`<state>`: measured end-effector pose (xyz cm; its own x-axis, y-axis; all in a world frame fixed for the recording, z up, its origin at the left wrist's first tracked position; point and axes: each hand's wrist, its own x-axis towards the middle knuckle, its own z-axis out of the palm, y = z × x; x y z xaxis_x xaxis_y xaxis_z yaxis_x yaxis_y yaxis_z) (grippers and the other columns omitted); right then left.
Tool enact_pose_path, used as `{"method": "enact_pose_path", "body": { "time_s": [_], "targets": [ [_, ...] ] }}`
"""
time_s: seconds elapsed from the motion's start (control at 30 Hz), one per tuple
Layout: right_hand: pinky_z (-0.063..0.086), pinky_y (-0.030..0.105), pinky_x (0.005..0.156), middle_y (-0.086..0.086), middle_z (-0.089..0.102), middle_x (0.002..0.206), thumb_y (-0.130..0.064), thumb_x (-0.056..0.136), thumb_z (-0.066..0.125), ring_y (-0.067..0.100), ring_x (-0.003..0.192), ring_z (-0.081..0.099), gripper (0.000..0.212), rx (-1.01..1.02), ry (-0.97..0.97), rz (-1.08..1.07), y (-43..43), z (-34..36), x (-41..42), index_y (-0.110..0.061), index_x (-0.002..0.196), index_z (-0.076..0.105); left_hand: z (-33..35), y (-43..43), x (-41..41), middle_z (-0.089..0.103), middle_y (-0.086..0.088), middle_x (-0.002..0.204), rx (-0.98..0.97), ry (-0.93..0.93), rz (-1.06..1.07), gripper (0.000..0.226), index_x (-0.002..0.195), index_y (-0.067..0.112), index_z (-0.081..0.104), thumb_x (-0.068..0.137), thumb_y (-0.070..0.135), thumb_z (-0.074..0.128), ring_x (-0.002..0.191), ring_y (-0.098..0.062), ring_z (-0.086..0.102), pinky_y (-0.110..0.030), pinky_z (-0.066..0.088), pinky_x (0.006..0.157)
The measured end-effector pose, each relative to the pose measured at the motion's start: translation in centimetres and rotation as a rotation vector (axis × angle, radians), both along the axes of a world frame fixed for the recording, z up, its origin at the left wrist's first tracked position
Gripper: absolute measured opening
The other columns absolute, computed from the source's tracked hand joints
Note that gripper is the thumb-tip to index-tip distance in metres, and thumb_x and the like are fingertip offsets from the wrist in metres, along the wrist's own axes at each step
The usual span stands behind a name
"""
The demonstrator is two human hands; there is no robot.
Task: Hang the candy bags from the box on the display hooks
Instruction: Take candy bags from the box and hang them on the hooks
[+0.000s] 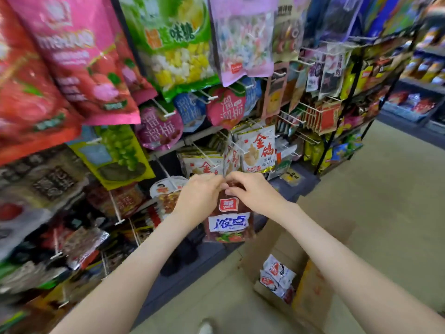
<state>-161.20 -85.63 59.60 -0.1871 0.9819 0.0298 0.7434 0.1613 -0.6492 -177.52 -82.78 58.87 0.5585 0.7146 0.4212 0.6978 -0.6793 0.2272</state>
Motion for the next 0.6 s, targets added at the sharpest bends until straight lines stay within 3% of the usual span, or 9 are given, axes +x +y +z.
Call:
{"method": "enact_pose_path", "body": {
  "time_s": [0.1,0.2,0.3,0.37,0.5,0.6],
  "targets": [
    [0.047,0.033,0.089,-0.003,0.066,0.111,-0.026,0.091,0.058,0.014,0.106,0.057,0.025,0.052,0.043,0.075,-0.8,4.7,-4.2,-0.029,0.116,0.060,3.6,-1.4,-4.6,0.060,-0.003,0.062,0.083,-0.033,0.054,0.023,0.075,0.010,0.064,0.087,0.021,0.048,0.058,-0.028,0.060,-0.030,0.046,0.057],
    [0.049,0.036,0.072,0.000,0.068,0.091,-0.028,0.089,0.061,0.017,0.085,0.061,0.005,0.118,0.002,0.109,-1.2,8.1,-8.4,-0.023,0.088,0.061,6.8,-2.9,-9.0,0.061,-0.003,0.065,0.107,-0.053,0.114,0.032,0.075,0.010,0.064,0.089,0.027,0.041,0.063,-0.029,0.060,-0.034,0.046,0.060],
    [0.039,0.025,0.062,-0.002,0.064,0.078,-0.026,0.087,0.063,0.013,0.073,0.057,0.010,0.203,0.011,0.172,-1.8,11.4,-13.2,-0.018,0.082,0.061,10.5,-4.5,-13.9,0.063,-0.003,0.071,0.106,-0.052,0.145,0.031,0.081,0.010,0.065,0.092,0.028,0.042,0.072,-0.028,0.061,-0.035,0.043,0.065],
    [0.036,0.017,0.063,-0.003,0.064,0.079,-0.023,0.088,0.063,0.009,0.072,0.055,0.009,0.252,0.020,0.236,-2.5,13.9,-16.7,-0.015,0.084,0.065,13.1,-5.5,-17.7,0.063,-0.002,0.082,0.030,-0.064,0.174,0.021,0.091,0.010,0.065,0.096,0.022,0.048,0.084,-0.027,0.059,-0.036,0.040,0.072],
    [0.044,0.023,0.069,-0.006,0.065,0.083,-0.021,0.089,0.062,0.009,0.078,0.059,0.006,0.319,0.085,0.286,-3.5,18.0,-24.1,-0.016,0.089,0.065,17.6,-7.9,-25.8,0.066,-0.001,0.093,0.026,-0.162,0.235,0.014,0.098,0.010,0.065,0.095,0.019,0.054,0.089,-0.017,0.057,-0.026,0.037,0.075],
    [0.040,0.010,0.066,-0.018,0.060,0.079,-0.021,0.089,0.063,-0.002,0.075,0.056,0.002,0.385,0.106,0.337,-4.0,20.0,-29.8,-0.020,0.087,0.064,19.9,-9.4,-31.3,0.065,0.004,0.090,0.100,-0.178,0.279,0.013,0.097,0.014,0.066,0.094,0.022,0.056,0.087,-0.012,0.055,-0.021,0.035,0.073]
  ]
}}
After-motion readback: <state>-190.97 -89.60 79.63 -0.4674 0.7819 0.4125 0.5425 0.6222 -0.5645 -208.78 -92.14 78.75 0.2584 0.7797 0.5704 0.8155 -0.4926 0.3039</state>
